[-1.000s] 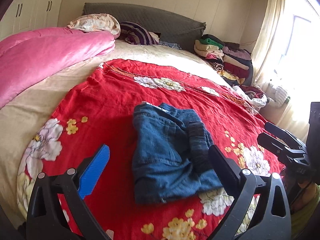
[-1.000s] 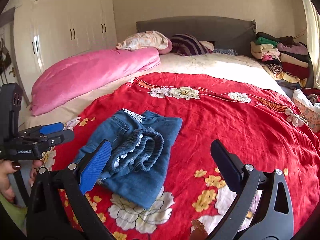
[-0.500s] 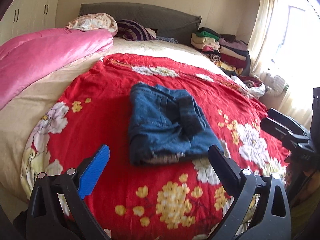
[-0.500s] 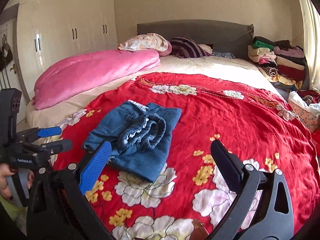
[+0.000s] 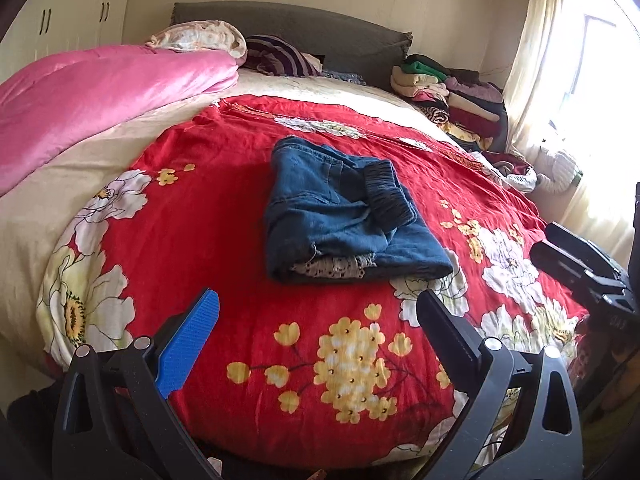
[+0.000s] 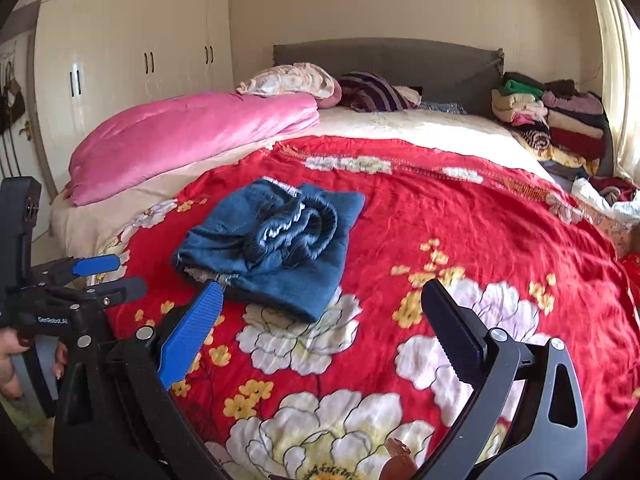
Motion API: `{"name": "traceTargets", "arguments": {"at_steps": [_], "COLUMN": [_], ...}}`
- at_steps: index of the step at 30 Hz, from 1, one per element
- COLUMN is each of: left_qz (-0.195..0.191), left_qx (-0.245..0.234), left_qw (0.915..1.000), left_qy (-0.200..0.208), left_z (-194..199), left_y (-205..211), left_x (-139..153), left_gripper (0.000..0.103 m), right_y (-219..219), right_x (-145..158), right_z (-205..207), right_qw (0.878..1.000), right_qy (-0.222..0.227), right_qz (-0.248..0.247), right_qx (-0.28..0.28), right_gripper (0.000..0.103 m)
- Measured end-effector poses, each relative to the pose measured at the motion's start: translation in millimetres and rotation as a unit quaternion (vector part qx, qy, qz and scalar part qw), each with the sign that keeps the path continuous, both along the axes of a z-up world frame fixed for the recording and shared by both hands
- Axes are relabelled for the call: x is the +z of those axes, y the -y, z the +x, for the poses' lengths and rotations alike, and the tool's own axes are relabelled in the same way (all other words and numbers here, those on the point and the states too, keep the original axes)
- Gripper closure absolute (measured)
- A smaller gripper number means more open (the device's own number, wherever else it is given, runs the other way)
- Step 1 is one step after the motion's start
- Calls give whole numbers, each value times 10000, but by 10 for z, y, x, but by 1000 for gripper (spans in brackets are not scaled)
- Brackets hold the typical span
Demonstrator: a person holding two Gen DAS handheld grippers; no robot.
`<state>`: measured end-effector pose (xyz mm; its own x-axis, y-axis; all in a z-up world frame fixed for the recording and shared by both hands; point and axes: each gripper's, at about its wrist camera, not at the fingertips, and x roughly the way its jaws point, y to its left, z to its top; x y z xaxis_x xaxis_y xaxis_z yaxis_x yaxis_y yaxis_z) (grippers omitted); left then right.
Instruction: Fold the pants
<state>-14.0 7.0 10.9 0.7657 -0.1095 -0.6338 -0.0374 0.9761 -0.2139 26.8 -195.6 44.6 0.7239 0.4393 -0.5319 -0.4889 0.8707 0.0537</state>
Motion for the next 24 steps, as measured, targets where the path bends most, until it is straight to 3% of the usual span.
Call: {"name": "traceTargets", "arguments": {"at_steps": [8, 24], "left_qz": [65, 124], "left_qx": [25, 64], "left_qw": [9993, 9991], "left_qy": [-361, -388], "left_z": [76, 91], "left_y": [12, 1], "left_x": [-168, -172], "left_gripper": [4, 4], "right_y": [-139, -114], "right_x": [-393, -412], "right_z": [119, 148], "right_qw": [9972, 9971], "right_qy": [-711, -712], "right_qz": [-217, -169], "right_qx": [-124, -186], "right_gripper": [9, 9]}}
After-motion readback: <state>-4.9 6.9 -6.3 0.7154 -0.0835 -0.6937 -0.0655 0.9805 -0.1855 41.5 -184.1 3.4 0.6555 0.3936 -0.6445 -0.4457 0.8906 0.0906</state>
